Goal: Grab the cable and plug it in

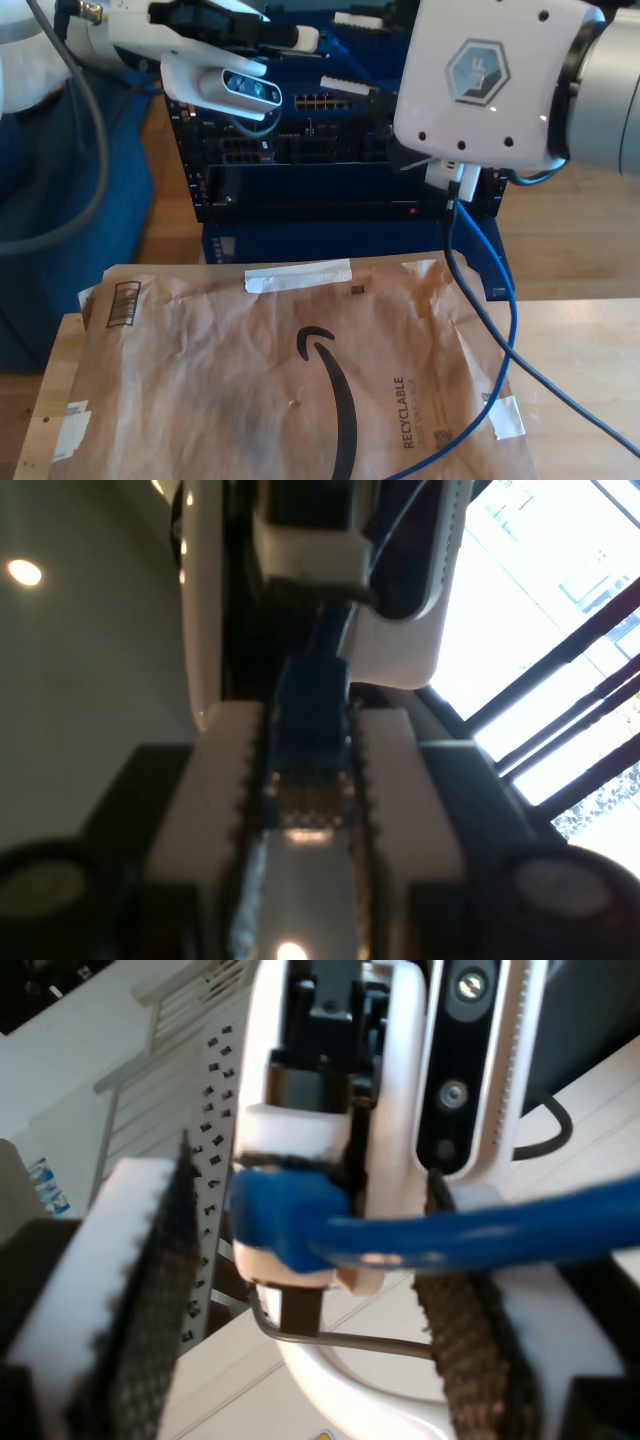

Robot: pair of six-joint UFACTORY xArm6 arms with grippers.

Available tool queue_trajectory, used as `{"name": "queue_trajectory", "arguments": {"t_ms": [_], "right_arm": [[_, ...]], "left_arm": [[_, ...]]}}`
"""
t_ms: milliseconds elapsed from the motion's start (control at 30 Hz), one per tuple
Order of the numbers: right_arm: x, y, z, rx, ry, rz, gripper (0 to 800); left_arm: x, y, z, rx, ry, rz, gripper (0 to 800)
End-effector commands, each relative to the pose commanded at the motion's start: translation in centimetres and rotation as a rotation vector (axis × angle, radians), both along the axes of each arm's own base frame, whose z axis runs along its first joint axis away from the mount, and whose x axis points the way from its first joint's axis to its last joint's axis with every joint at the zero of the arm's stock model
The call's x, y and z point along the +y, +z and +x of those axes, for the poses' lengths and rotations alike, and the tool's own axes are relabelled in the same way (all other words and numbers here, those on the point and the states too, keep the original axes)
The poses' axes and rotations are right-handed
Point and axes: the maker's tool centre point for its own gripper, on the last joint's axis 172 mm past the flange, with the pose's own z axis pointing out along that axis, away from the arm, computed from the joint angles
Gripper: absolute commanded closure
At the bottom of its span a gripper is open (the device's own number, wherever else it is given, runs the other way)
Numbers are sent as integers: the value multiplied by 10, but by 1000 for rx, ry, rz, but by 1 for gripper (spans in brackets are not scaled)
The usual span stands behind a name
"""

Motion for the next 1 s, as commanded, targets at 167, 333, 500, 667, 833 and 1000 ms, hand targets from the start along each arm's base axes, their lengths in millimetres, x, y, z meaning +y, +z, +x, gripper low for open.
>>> {"name": "queue_trajectory", "arguments": {"t_ms": [167,333,500,667,833,1000], "right_arm": [[0,0,0,0,0,0,485],[1,0,0,0,2,0,512],[0,1,0,0,0,2,519],[1,1,0,-1,2,1,558],[0,1,0,-2,-1,1,596],[-5,5,4,-14,-25,11,719]], "left_arm": [[-1,0,0,0,-2,0,764],[-1,0,0,0,-1,-1,764],[0,0,-1,0,-3,-2,766],[-1,1,-1,-2,-3,-2,766],[0,0,-1,1,-3,0,766],[0,0,-1,1,-3,-1,645]]}}
